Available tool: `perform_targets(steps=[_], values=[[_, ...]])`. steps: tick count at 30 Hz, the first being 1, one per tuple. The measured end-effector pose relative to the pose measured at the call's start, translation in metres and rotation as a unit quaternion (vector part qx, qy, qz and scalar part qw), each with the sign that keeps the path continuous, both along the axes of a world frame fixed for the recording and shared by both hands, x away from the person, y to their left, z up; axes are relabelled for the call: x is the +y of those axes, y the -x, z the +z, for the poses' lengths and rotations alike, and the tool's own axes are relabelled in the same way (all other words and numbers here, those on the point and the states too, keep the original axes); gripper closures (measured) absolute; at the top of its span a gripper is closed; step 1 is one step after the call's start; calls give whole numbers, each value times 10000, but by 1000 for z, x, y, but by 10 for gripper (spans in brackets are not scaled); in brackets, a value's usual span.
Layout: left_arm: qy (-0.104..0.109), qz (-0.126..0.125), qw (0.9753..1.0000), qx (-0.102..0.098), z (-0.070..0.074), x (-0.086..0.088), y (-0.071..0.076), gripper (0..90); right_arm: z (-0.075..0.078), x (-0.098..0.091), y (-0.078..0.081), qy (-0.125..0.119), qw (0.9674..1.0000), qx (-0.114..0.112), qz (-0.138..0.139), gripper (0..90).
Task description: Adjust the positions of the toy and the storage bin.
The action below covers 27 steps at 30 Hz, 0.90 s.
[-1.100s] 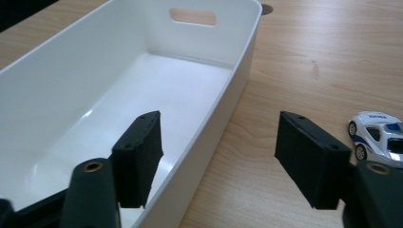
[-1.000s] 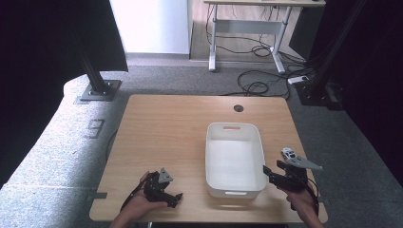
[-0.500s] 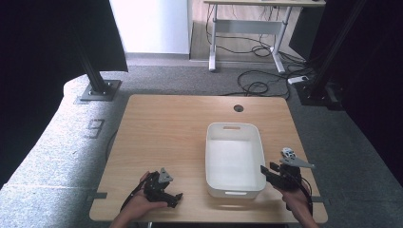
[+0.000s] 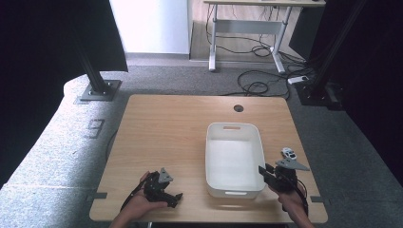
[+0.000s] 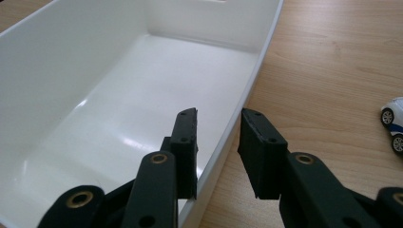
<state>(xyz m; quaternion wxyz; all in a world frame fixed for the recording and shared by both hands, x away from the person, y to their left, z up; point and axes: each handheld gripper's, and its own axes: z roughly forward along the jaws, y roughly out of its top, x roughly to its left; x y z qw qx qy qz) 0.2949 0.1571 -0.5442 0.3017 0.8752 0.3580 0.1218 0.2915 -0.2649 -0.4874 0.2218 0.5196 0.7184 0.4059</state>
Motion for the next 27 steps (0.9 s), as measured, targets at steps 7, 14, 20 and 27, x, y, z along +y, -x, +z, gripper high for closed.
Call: perform_targets(steps=[7,14,20,27], values=[[-2,-2,10000,3,0,0,0,0,0,2,0,-50,9999,89,-108,696],[-10,-2,10000,4,0,0,0,0,-4,5,1,-91,9995,65,-278,710],[-10,0,10000,5,0,0,0,0,-5,8,3,-153,9988,36,-464,726],[-12,1,10000,6,0,0,0,0,-8,11,3,-195,9980,-90,-600,748]])
